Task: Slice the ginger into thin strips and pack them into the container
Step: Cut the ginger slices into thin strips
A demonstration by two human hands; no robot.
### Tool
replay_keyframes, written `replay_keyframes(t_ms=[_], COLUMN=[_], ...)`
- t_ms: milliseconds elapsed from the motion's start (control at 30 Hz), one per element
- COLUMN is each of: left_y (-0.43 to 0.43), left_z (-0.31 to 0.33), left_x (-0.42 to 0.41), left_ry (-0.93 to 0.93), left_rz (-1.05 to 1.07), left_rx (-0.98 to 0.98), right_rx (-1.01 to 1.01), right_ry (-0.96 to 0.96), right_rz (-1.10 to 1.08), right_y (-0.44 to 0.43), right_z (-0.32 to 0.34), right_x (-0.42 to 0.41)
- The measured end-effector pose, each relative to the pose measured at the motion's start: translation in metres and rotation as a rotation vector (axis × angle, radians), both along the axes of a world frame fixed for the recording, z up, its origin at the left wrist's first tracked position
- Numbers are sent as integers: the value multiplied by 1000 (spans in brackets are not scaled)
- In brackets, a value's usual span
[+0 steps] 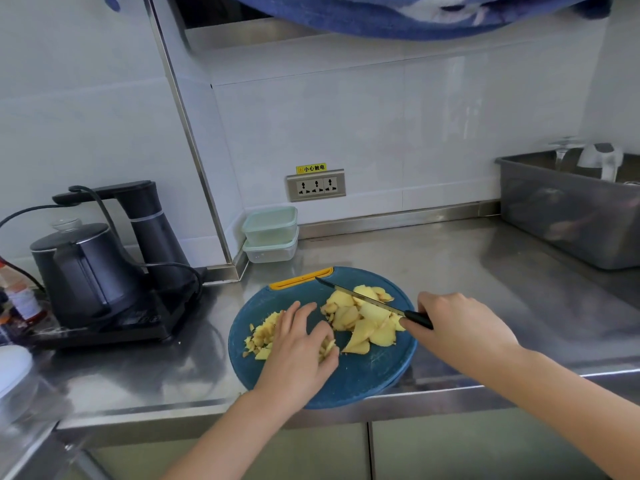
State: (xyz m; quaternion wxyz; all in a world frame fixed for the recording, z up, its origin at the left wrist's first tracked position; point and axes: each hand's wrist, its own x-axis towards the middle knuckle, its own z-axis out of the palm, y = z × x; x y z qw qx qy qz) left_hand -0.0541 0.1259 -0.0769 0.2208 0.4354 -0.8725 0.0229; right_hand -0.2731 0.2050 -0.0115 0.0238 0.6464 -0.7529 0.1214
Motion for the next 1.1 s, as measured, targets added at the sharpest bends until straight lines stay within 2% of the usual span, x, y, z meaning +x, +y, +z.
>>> replay_keyframes(t_ms=[167,300,500,633,933,1033,1100], left_y=[-13,-17,-32,-41,-24,-16,-10], left_z=[-6,-7,4,11,6,12,14], left_x=[11,21,32,41,29,13,2], left_ry=[-12,10,-102,-156,-3,154,266], left_rz=[40,117,240,331,234,152,108], left_rx=[-124,-76,-180,-158,-95,-28,82], right_rx=[19,1,8,-3,-67,-85,-91], right_ry=[9,11,-8,-7,-69,14,62], right_rz=[4,2,-7,-49,-90,-74,-72], right_y=[0,-1,2,5,-13,-30,-42], right_z=[-2,-5,-7,-7,-4,-9,-17], right_x=[1,1,-1,-9,-20,-22,-24])
